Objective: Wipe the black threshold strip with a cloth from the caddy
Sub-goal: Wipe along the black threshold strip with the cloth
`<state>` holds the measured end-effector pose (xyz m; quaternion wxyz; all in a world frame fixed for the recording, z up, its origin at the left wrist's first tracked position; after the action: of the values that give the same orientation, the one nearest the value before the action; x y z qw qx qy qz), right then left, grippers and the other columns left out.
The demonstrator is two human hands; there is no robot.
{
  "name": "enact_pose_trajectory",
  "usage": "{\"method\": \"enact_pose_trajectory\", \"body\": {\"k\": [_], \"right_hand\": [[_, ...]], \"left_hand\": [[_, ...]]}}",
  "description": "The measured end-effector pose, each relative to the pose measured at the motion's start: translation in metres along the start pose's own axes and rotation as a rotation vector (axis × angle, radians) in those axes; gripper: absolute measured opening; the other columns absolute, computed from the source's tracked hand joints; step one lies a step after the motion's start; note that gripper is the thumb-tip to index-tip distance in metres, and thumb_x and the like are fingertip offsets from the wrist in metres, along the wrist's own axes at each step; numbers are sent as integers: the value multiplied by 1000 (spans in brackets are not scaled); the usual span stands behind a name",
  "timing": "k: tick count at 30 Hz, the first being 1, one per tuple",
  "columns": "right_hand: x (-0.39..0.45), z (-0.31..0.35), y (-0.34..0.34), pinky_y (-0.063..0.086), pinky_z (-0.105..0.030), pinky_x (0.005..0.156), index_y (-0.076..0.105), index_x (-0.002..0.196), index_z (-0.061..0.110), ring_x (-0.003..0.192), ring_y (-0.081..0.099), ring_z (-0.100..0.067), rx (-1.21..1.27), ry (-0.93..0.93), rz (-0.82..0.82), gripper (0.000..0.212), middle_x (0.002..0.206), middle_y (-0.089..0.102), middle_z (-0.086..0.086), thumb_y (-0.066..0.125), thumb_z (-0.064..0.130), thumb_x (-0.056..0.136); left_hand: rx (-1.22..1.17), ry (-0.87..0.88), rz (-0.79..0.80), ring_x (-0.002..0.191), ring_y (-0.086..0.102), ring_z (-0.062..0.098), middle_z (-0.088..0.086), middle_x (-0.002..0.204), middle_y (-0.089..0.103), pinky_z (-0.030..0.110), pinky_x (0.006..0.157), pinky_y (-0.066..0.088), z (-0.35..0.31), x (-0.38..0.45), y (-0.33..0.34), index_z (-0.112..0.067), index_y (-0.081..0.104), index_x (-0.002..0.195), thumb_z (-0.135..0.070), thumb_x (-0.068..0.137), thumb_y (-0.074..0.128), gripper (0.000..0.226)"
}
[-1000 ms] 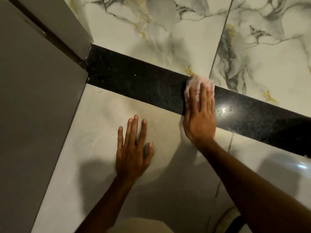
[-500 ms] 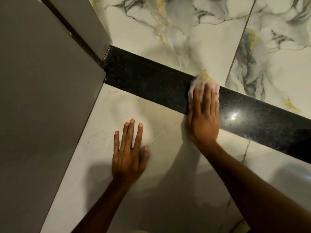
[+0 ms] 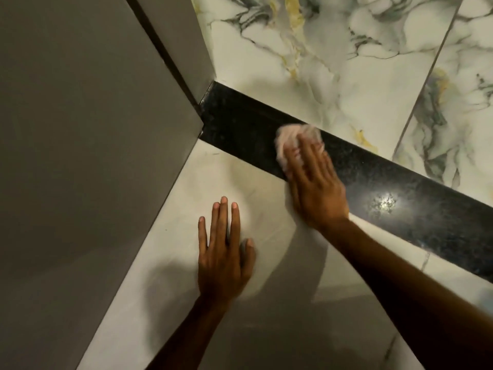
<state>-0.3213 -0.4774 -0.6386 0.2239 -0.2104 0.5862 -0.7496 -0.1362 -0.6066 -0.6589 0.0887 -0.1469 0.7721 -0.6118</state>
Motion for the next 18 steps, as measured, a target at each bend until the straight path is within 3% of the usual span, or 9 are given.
{"method": "enact_pose_trajectory", "body": {"k": [2,4,7,10,12,15,18], "right_hand": [[43,-7,0,6,-44,140,15,173,16,170,8,-34,30,230,-13,61,182,11,-17,31,33,117],[90,16,8,-4,-40,137,7,173,15,171,1,-34,112,319,-7,62,182,3,-17,29,31,117],[123,80,24,-3,-42,136,1,173,14,170,-4,-35,149,94,63,71,182,-4,-17,38,24,114],[61,111,32,3,-44,137,8,174,19,170,-1,-32,101,-166,132,72,183,-1,-13,45,26,112],[9,94,25,9,-46,136,18,173,23,169,6,-29,61,-206,89,65,182,8,-10,41,30,112],[-7,32,19,5,-46,135,16,173,25,169,4,-29,49,-65,78,68,182,8,-10,39,31,110],[41,6,15,9,-43,137,20,173,22,169,10,-38,131,171,63,77,181,11,-18,53,26,103]], "left_hand": [[0,1,-3,169,24,30,13,181,26,54,138,18,3,-3,4,-11,32,171,-39,107,44,70],[-19,8,-10,169,22,28,12,182,24,53,139,16,3,-6,6,-13,30,171,-40,109,42,69],[-22,-3,-21,167,29,30,13,179,32,58,136,26,2,-3,4,-10,37,168,-41,110,41,66],[-24,-21,-16,162,38,33,15,174,41,60,133,32,4,-2,-1,-7,45,164,-39,108,46,65],[-14,-22,3,161,40,34,15,174,40,58,134,29,3,0,-3,-7,45,164,-38,106,47,66],[-35,-11,23,166,31,32,14,178,33,55,137,21,-1,3,-1,-8,37,167,-34,104,50,70],[-44,-10,9,166,30,33,16,178,32,57,137,23,2,-2,0,-8,36,168,-34,105,50,70]]}}
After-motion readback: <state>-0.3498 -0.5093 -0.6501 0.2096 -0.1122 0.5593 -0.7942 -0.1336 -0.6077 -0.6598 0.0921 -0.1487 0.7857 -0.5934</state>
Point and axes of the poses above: each hand's wrist, its own x-axis towards the middle knuckle, its own y-axis out of the palm, z = x × y, the point moved 10 cm from there along x, towards the middle knuckle
